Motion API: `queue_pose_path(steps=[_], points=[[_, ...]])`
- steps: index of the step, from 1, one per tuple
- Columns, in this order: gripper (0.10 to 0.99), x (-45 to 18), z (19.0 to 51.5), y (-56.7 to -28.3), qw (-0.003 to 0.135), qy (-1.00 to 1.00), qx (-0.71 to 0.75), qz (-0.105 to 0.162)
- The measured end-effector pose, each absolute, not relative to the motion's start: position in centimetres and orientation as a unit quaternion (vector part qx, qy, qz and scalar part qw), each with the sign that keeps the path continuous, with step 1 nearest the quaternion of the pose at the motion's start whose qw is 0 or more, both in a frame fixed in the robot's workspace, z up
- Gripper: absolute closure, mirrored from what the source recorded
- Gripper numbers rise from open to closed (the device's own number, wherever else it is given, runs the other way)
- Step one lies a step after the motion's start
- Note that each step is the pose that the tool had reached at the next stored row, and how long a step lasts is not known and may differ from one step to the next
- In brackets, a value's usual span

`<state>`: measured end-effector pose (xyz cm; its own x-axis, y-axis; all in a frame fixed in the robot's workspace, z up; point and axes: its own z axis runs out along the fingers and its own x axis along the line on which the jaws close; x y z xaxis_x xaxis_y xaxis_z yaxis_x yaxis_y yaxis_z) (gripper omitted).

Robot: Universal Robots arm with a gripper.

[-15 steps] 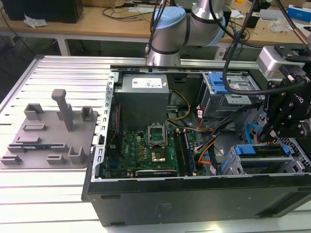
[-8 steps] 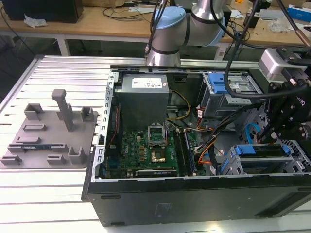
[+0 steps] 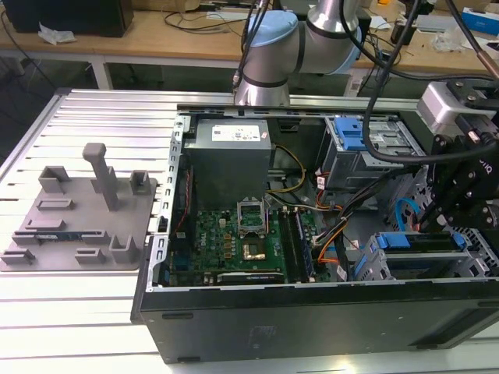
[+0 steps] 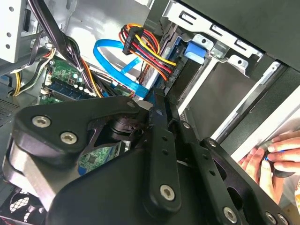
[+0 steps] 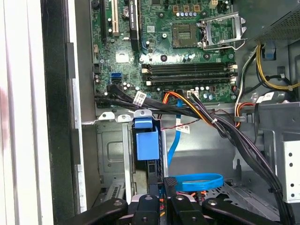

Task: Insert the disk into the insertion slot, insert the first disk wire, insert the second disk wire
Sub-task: 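Insert the second disk wire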

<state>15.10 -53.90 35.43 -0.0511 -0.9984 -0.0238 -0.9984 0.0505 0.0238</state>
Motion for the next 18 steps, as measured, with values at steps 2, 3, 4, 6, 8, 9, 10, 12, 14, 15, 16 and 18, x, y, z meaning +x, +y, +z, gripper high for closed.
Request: queue_pose_path(steps=[2,3,4,6,8,9,10,12,14,15,16,18], points=[[0.925,15.14,35.41,-53.9,0.0,0.725,-0.689,0.017],[0.925,15.17,35.4,-53.9,0.0,0.725,-0.689,0.017],[0.925,15.19,35.38,-53.91,0.0,0.725,-0.689,0.017],[0.925,15.22,35.32,-53.9,0.0,0.725,-0.689,0.017],[0.925,15.25,35.27,-53.9,0.0,0.725,-0.689,0.017],[0.925,15.26,35.26,-53.9,0.0,0.725,-0.689,0.017],[0.925,15.3,35.22,-53.9,0.0,0.725,-0.689,0.017],[0.925,15.33,35.19,-53.9,0.0,0.725,-0.689,0.017],[0.925,15.34,35.14,-53.91,0.0,0.725,-0.689,0.017],[0.925,15.35,35.11,-53.91,0.0,0.725,-0.689,0.017],[0.925,15.35,35.08,-53.91,0.0,0.725,-0.689,0.017],[0.925,15.36,35.03,-53.92,0.0,0.725,-0.689,0.017]])
